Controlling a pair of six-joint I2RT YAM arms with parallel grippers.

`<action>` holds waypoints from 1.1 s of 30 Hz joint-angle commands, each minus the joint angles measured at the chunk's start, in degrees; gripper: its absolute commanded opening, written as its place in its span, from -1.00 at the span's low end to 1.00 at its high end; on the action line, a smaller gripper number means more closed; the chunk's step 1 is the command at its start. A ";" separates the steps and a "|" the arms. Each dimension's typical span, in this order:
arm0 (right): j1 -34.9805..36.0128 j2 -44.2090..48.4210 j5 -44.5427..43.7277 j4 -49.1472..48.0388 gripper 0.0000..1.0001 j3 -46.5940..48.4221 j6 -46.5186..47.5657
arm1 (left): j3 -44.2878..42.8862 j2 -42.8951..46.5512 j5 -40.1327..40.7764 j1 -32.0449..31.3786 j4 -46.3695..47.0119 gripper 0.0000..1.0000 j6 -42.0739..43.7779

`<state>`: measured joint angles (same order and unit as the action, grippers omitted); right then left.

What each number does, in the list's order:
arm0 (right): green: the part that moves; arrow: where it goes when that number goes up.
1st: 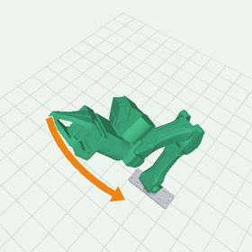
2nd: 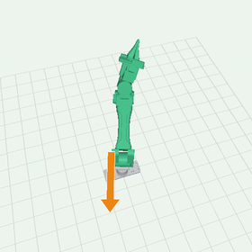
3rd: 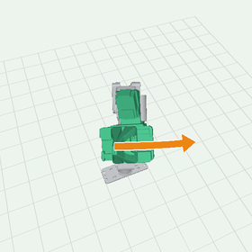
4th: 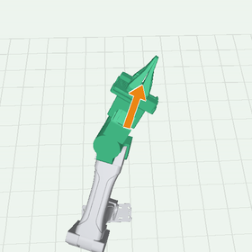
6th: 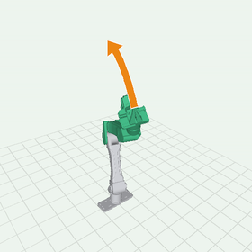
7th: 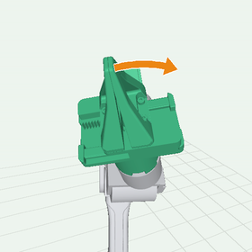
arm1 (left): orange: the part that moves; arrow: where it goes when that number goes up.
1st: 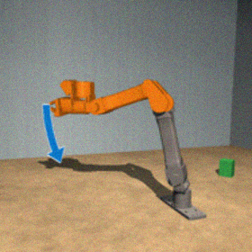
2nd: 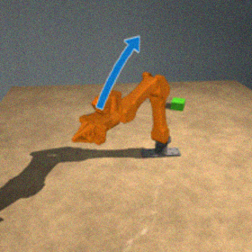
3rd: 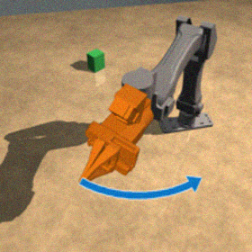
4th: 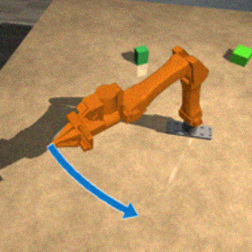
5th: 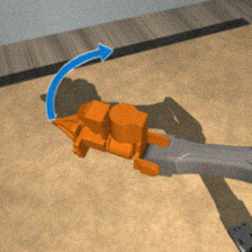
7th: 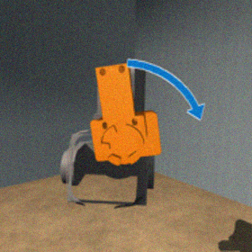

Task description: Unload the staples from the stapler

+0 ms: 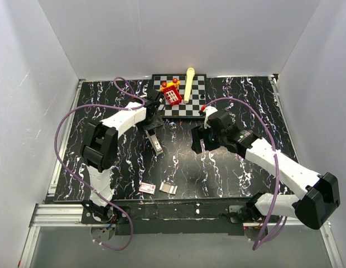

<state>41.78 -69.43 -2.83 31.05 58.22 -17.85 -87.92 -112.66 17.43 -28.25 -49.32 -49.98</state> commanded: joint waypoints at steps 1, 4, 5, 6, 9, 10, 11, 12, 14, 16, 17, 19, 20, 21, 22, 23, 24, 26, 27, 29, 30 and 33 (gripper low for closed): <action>0.49 1.49 0.54 -1.87 0.77 -0.30 -0.17 | -1.20 -0.19 1.38 -0.14 0.63 0.27 -0.30; 0.49 1.14 0.63 -1.61 0.76 -0.21 -0.17 | -1.11 -0.63 1.82 -0.14 0.72 0.25 -0.21; 0.50 1.31 0.63 -1.60 0.76 -0.21 -0.26 | -1.11 -0.63 1.90 -0.14 0.80 0.24 -0.21; 0.50 1.23 0.63 -1.69 0.76 -0.21 -0.17 | -1.03 -0.72 2.08 -0.14 0.89 0.22 -0.21; 0.58 1.31 0.55 -1.60 0.76 -0.30 -0.08 | -0.85 -0.98 2.43 -0.14 1.16 0.17 -0.12; 0.58 1.23 0.55 -1.52 0.76 -0.30 -0.08 | -0.85 -1.07 2.43 -0.14 1.24 0.16 -0.12; 0.58 1.14 0.63 -1.43 0.76 -0.30 -0.08 | -0.85 -1.33 2.43 -0.14 1.24 0.17 -0.03; 0.58 1.14 0.63 -1.43 0.76 -0.30 -0.08 | -0.94 -1.51 2.52 -0.14 1.16 0.15 -0.03; 0.67 1.22 0.46 -1.25 0.76 -0.21 -0.17 | -0.94 -1.77 2.52 -0.14 1.24 0.11 0.05; 0.67 1.14 0.55 -1.34 0.76 -0.30 -0.08 | -0.68 -1.86 2.52 -0.14 1.51 0.06 0.14; 0.67 0.96 0.55 -1.25 0.76 -0.21 -0.17 | -0.59 -2.03 2.52 -0.14 1.59 0.03 0.23; 0.76 0.87 0.55 -1.08 0.76 -0.03 -0.17 | -0.41 -2.04 2.43 -0.14 1.68 -0.03 0.32; 0.76 0.87 0.46 -0.99 0.76 -0.03 -0.08 | -0.24 -2.21 2.52 -0.14 1.77 -0.04 0.32; 0.76 0.87 0.46 -0.99 0.75 0.05 0.00 | -0.15 -2.21 2.52 -0.05 1.77 -0.09 0.32; 0.76 0.87 0.37 -0.90 0.75 0.14 -0.08 | -0.15 -2.04 2.69 -0.05 1.68 -0.17 0.40; 0.76 0.96 0.28 -0.81 0.75 0.23 0.00 | 0.03 -1.95 2.78 -0.05 1.86 -0.29 0.49; 0.76 0.87 0.28 -0.90 0.75 0.14 0.00 | 0.12 -1.77 2.78 -0.05 2.03 -0.41 0.58; 0.76 0.96 -0.07 -0.55 0.74 0.14 0.09 | 0.64 -1.07 2.70 0.04 2.38 -0.75 0.67; 0.85 1.05 -0.24 -0.55 0.74 0.14 0.09 | 0.91 -0.89 2.52 0.04 2.65 -0.94 0.84; 0.85 1.05 -0.42 -0.37 0.73 0.14 0.09 | 1.43 -0.28 2.35 -0.05 3.35 -1.00 1.37; 0.85 1.22 -0.86 -0.11 0.73 0.14 0.09 | 1.87 0.16 2.17 0.04 3.61 -1.00 1.89; 0.85 1.31 -2.18 0.85 0.70 0.58 0.09 | 3.63 2.00 0.60 -0.05 6.07 -1.00 4.87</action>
<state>42.15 -69.43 -3.20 31.27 58.22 -17.85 -86.50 -115.31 18.61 -28.25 -46.39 -48.53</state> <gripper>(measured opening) 0.858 0.308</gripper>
